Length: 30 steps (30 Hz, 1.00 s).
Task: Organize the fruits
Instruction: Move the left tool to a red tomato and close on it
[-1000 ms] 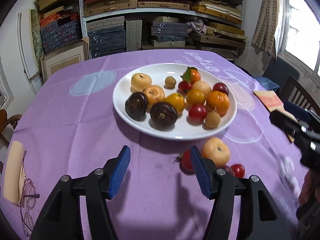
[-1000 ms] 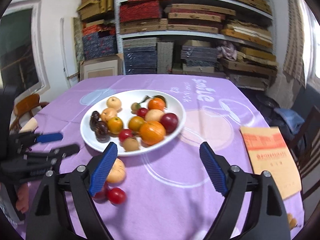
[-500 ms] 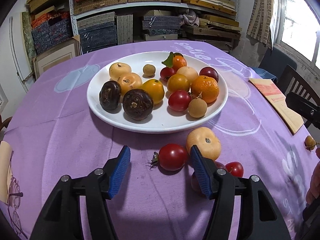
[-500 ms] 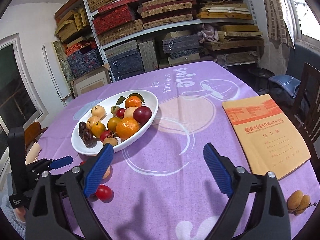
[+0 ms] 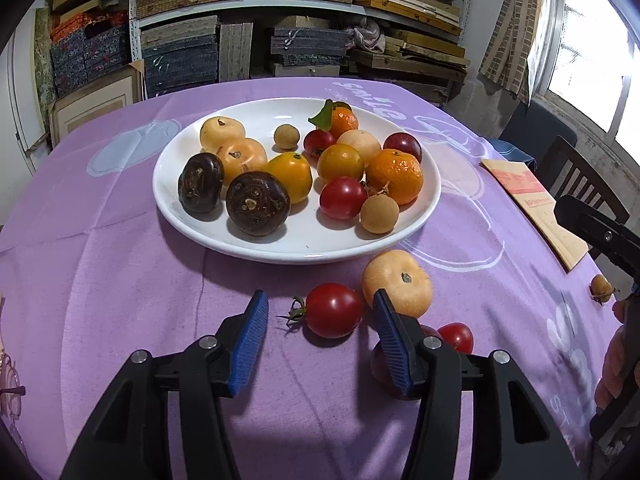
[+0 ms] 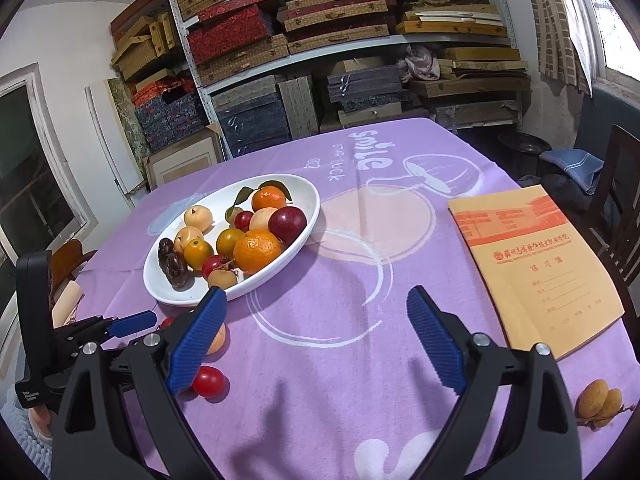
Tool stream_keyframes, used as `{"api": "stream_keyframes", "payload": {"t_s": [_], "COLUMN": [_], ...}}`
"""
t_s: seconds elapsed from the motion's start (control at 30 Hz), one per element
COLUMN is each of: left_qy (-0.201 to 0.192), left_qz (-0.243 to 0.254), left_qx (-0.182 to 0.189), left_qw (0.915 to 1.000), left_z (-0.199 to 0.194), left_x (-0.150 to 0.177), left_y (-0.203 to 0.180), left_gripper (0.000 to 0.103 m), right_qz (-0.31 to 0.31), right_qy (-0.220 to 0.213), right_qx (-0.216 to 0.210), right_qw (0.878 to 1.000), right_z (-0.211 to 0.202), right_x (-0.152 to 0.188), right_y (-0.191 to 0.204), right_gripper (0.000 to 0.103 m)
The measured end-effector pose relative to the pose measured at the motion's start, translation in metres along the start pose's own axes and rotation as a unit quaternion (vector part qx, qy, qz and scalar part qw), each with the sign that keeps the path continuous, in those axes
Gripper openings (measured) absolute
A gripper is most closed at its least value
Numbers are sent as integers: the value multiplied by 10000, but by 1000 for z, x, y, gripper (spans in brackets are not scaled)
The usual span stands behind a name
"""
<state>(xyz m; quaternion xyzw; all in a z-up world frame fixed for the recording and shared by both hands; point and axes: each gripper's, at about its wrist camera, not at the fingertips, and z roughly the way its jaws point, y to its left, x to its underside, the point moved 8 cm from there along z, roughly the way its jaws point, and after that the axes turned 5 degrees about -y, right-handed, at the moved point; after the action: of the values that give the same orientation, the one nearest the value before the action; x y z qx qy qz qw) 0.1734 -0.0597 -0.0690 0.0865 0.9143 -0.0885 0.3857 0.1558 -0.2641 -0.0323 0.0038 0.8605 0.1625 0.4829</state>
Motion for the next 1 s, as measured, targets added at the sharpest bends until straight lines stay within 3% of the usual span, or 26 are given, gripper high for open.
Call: {"api": "stream_keyframes", "payload": {"t_s": [0.13,0.23,0.4,0.67,0.83,0.9,1.0], "left_qy": [165,48,260,86,99,88,93], "left_qz": [-32,92,-138,23,-52,-63,-133], "left_qx": [76,-188,-535,-419,-386,-390,-363], "left_qw": [9998,9998,9981,9991,9992,9992,9992], "left_z": [7,5,9,7,5,3,3], "left_x": [0,-1,7,2,5,7,8], "left_y": [-3,0,26,16,21,23,25], "left_gripper": [66,67,68,67,57,46,39], "right_qz": [11,28,62,33,68,53,23], "right_qy": [4,-5,24,68,76,84,101], "right_qx": [-1,9,-8,0,-11,-16,-23], "right_qw": [10000,10000,10000,10000,9999,9999,9999], "right_z": [0,0,1,2,3,4,4], "right_x": [0,0,2,4,4,4,5], "right_y": [0,-1,-2,-1,-3,-2,-1], "right_gripper": [89,89,89,90,90,90,90]}}
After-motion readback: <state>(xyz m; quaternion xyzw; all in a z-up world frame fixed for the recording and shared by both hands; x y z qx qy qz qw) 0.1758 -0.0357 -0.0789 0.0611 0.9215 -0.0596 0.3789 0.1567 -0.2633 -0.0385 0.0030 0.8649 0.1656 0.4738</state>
